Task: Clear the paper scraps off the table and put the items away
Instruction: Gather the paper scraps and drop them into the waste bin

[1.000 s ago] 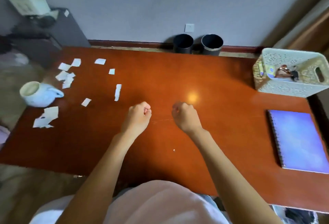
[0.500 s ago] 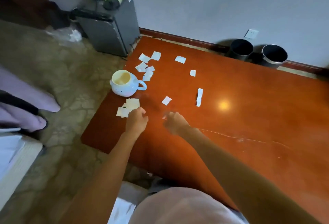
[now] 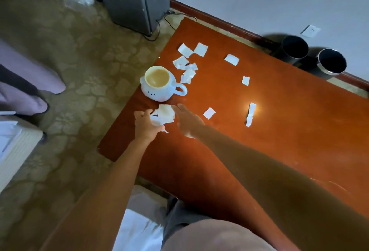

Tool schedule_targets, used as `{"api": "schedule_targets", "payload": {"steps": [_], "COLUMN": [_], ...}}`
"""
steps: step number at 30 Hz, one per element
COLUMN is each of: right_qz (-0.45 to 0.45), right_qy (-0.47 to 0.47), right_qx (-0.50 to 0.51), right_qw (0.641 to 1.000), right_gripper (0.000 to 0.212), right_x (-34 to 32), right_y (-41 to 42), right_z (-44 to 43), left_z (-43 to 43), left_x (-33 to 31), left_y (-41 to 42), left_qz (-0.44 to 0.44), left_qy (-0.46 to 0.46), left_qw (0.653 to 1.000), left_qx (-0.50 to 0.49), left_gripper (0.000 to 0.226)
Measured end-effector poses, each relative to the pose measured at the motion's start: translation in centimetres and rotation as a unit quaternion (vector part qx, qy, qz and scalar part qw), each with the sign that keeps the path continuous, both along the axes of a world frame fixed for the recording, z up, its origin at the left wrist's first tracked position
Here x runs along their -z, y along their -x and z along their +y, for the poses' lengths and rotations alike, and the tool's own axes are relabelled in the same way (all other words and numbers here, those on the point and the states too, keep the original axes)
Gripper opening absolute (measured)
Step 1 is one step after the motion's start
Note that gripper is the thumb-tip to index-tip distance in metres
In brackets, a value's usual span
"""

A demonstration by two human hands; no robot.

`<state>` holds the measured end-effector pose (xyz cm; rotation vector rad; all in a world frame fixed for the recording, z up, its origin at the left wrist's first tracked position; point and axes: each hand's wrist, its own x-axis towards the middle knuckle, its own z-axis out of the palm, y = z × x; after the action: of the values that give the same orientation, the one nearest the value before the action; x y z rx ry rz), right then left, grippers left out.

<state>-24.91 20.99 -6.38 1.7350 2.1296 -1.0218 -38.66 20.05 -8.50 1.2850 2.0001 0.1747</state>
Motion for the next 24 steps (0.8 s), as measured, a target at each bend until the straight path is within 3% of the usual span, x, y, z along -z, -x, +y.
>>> {"api": "schedule_targets", "payload": {"steps": [6, 12, 17, 24], "right_qz": [-0.013, -0.014, 0.002, 0.069], "right_qy": [-0.032, -0.030, 0.010, 0.027], "right_qx": [-0.054, -0.072, -0.004, 0.129], "right_qw": [0.998, 0.997, 1.000, 0.989], "right_gripper": [0.067, 0.051, 0.048, 0.011], "right_x": [1.1, 2.0, 2.1, 2.2], "right_y": [1.8, 1.7, 0.5, -1.4], "right_z": [2.6, 3.2, 2.5, 1.3], "left_z": [-0.2, -0.2, -0.4, -0.8], "left_x": [0.8, 1.0, 1.1, 0.5], "left_y": [-0.1, -0.4, -0.5, -1.1], "left_qz": [-0.043, -0.011, -0.006, -0.023], "left_qy": [-0.021, -0.013, -0.012, -0.009], "left_qw": [0.998, 0.998, 0.997, 0.999], "left_qx": [0.029, 0.067, 0.071, 0.038], "left_gripper": [0.051, 0.044, 0.033, 0.039]}}
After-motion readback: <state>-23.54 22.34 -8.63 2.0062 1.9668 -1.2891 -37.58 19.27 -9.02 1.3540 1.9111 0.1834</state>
